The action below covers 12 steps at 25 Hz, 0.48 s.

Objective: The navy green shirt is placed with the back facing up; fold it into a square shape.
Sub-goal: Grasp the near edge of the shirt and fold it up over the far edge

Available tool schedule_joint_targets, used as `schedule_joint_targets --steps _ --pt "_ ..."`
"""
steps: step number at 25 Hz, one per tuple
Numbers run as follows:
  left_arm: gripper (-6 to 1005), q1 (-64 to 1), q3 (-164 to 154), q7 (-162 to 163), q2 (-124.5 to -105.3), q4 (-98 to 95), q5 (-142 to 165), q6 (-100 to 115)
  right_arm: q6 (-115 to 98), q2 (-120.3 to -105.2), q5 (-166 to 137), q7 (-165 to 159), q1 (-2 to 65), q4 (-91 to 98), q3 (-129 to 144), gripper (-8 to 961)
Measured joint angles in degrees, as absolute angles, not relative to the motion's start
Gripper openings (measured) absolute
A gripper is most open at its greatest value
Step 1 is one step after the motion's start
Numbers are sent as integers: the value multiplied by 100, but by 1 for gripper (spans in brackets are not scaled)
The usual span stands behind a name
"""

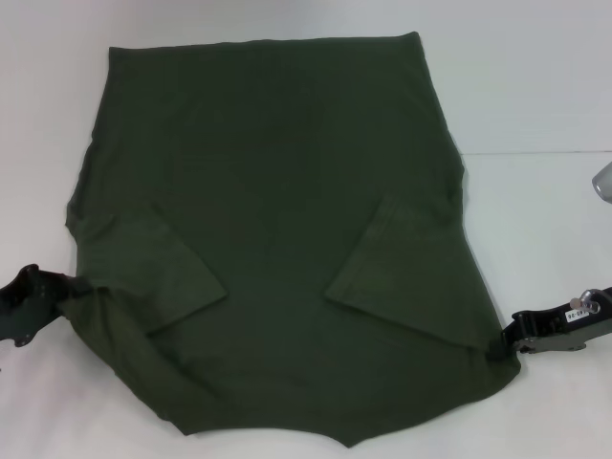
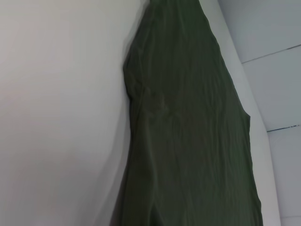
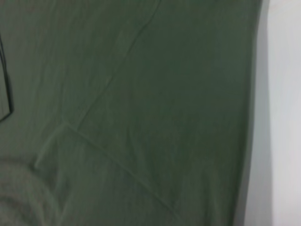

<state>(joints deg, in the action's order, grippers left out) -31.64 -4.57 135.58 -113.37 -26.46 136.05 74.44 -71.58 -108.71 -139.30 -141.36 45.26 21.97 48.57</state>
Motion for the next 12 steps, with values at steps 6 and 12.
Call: schedule_joint_targets --steps 6,12 --pt "14 -3164 -457 13548 -11344 -2646 13605 7442 -7138 -10865 -13930 -14059 4526 2206 4850 27" --pt "15 -3181 -457 13430 -11339 -2646 13605 7441 -7130 -10848 -13918 -13902 4519 2207 4829 26"
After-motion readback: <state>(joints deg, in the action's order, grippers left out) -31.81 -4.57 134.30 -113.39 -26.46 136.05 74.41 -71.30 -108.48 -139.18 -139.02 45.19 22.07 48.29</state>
